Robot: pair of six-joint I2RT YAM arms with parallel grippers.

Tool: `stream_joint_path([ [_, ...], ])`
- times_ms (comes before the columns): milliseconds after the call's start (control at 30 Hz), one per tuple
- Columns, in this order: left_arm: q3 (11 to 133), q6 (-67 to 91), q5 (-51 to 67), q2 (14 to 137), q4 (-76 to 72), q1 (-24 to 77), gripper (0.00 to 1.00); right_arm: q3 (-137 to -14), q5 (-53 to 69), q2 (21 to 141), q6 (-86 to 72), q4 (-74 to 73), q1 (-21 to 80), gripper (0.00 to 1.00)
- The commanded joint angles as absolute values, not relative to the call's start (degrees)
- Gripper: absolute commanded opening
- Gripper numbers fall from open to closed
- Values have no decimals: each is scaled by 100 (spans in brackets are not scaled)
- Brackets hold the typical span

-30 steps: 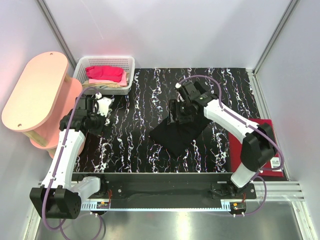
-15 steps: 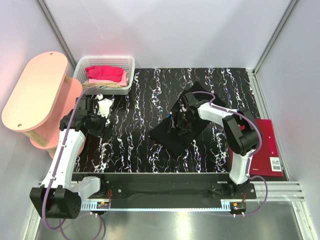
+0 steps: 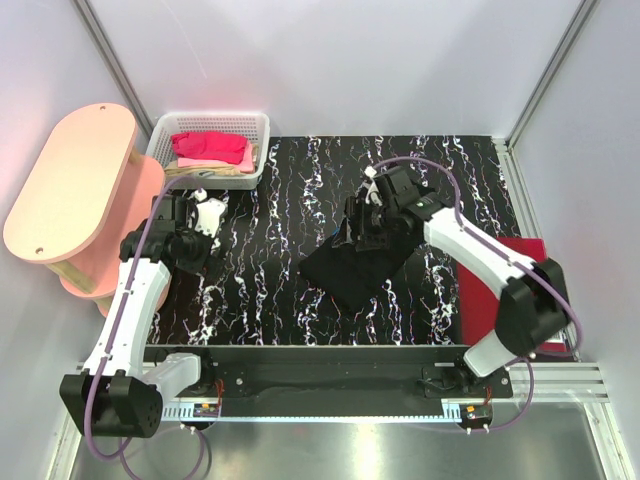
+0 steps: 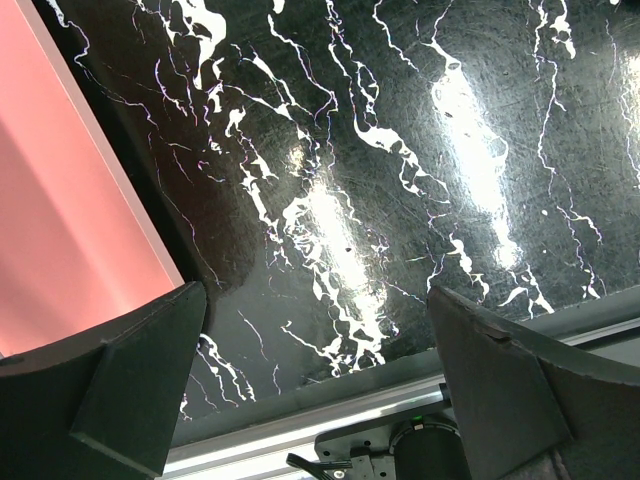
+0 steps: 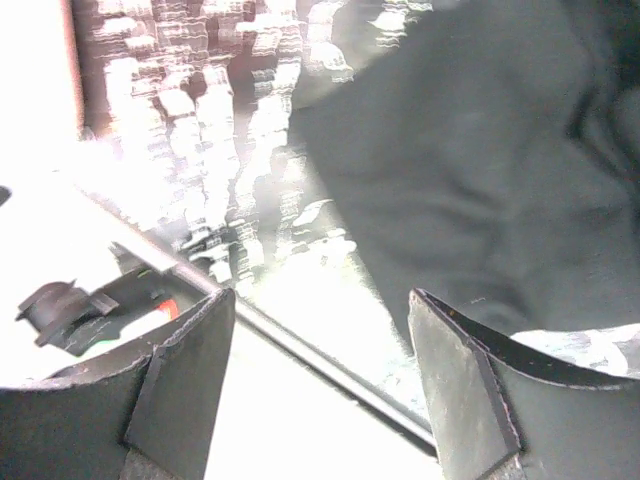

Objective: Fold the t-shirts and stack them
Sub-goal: Fold the tshirt

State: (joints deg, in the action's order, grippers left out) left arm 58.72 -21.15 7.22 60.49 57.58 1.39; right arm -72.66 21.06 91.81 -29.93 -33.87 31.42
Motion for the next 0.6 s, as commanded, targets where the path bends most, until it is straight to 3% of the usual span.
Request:
stream_joint_path([
  [0,5775,-2109,624,5915,5652,105,99,-6655,2812,8745,-3427,-2946,3191,77],
  [233,5695,-2083,405,5906,5590,105,99,-5512,3313,9191,-3858,-1610,3199,77],
  [433,5660,-2074,290,5784,5590,105,99,-5703,2902,10053,-3595,-1958,3208,75],
  [567,5581,-2065,220,5687,5599,105,99,-6020,2462,9748,-3227,-2477,3217,77],
])
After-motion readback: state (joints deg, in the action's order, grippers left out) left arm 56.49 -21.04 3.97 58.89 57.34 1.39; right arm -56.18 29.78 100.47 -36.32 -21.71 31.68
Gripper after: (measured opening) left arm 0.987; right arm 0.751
